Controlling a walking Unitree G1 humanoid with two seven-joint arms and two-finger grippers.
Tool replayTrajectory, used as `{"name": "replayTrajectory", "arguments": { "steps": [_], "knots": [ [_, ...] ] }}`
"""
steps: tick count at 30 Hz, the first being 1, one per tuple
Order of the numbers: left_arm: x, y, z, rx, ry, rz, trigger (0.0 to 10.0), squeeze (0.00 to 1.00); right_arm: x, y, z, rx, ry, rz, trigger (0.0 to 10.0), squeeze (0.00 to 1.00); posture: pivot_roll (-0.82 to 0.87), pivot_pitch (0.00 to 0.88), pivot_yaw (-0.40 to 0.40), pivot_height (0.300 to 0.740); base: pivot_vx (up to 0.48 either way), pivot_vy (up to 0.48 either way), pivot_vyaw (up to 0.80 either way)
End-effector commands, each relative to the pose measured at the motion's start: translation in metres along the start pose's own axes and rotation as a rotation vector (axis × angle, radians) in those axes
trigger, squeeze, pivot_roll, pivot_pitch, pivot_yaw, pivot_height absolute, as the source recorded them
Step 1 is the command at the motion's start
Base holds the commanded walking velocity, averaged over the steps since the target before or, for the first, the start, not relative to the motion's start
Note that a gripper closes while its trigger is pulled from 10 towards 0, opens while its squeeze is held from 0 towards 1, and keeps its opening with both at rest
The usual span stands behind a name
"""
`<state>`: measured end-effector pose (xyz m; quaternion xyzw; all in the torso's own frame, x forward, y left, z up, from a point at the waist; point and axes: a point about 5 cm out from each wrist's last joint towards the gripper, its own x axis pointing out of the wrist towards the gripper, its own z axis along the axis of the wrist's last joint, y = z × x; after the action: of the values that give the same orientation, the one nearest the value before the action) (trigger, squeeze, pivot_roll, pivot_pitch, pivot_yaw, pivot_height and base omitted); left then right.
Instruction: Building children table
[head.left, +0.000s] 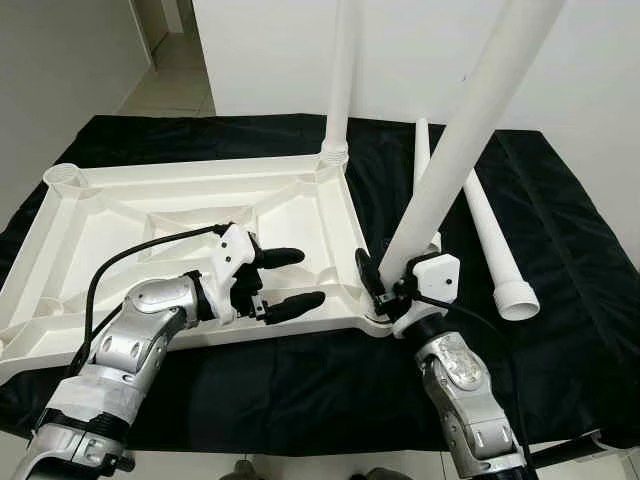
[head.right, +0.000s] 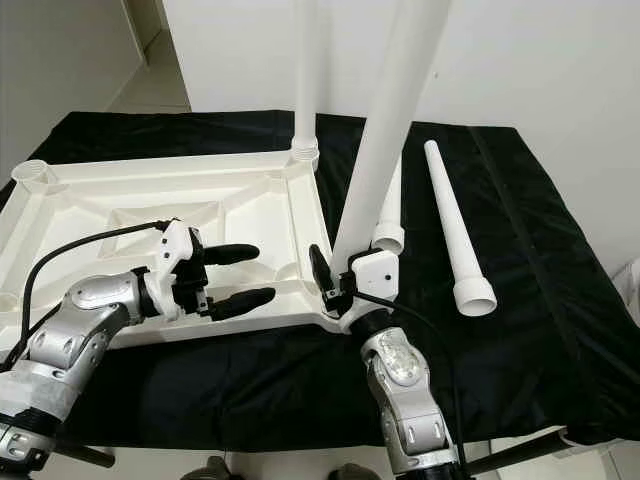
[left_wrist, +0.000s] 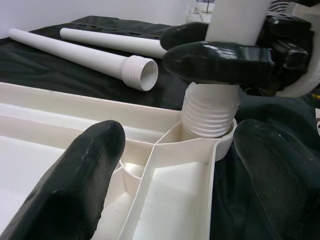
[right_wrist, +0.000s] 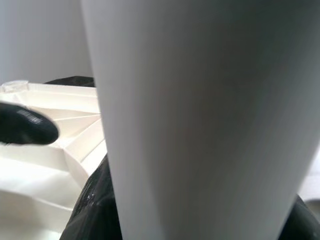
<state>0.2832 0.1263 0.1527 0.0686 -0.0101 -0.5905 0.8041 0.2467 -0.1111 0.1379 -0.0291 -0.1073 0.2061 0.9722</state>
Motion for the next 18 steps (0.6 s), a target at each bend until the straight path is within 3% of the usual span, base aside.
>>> {"name": "replayTrajectory", "arguments": {
  "steps": [1,11,18],
  "knots": [
    [0.0,-0.004,-0.001,-0.005,0.004,-0.06,10.0,0.0,-0.008,0.001,-0.018,-0.013,0.1,0.015,10.0,0.0,0.03,0.01,0.012,0.74,0.0,0.0,0.0],
    [-0.002,-0.002,0.002,-0.001,0.01,-0.049,10.0,0.0,-0.007,0.004,-0.026,-0.075,0.126,0.06,10.0,0.0,0.03,0.005,0.012,0.74,0.0,0.0,0.0],
    [-0.003,0.0,0.002,-0.002,0.01,-0.04,10.0,0.0,-0.009,0.007,-0.03,-0.067,0.137,0.085,10.0,0.0,0.03,0.006,0.014,0.74,0.0,0.0,0.0]
  ]
}}
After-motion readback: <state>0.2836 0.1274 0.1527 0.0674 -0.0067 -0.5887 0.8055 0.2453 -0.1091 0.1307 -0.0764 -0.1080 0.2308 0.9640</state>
